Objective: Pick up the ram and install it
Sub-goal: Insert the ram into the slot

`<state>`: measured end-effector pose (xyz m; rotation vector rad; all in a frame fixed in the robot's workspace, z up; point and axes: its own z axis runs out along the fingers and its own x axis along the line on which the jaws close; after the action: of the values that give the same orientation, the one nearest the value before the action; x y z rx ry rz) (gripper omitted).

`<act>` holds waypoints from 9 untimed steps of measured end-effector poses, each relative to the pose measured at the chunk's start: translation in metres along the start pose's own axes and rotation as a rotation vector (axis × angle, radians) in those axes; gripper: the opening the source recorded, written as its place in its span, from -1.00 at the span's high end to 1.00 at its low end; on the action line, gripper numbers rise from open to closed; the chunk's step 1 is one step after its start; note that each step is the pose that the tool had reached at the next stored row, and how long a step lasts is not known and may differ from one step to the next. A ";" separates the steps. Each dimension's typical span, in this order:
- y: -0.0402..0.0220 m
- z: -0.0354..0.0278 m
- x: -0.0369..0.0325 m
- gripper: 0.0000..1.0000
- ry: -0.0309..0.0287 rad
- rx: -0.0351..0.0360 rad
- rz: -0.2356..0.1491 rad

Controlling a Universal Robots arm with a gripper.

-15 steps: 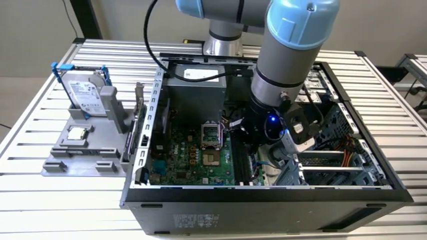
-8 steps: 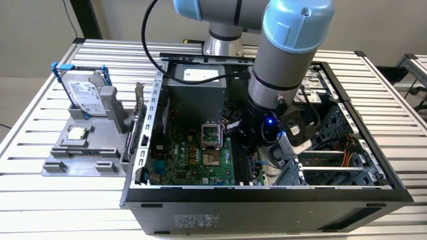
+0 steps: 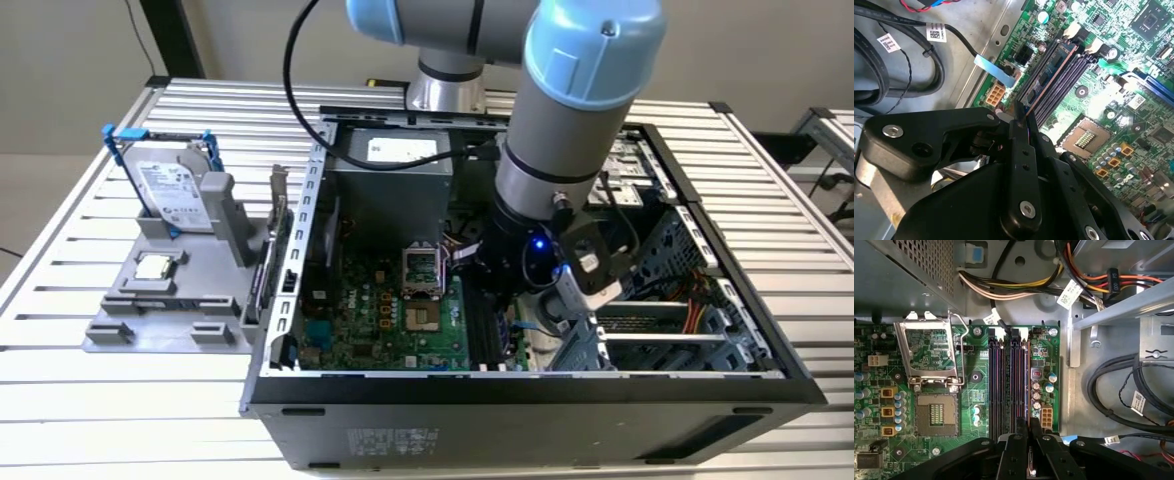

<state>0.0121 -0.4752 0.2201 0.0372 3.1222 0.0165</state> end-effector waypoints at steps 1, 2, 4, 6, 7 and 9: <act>0.0000 0.0003 0.0000 1.00 0.0000 0.0001 0.000; -0.0001 0.0005 0.0001 1.00 0.0001 0.0003 0.000; -0.0001 0.0006 0.0005 1.00 0.0001 0.0004 0.000; -0.0001 0.0009 0.0009 1.00 0.0001 0.0004 0.000; -0.0001 0.0011 0.0011 1.00 0.0000 0.0005 0.000; 0.0000 0.0018 0.0011 1.00 0.0000 0.0002 0.000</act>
<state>0.0110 -0.4752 0.2183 0.0370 3.1222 0.0161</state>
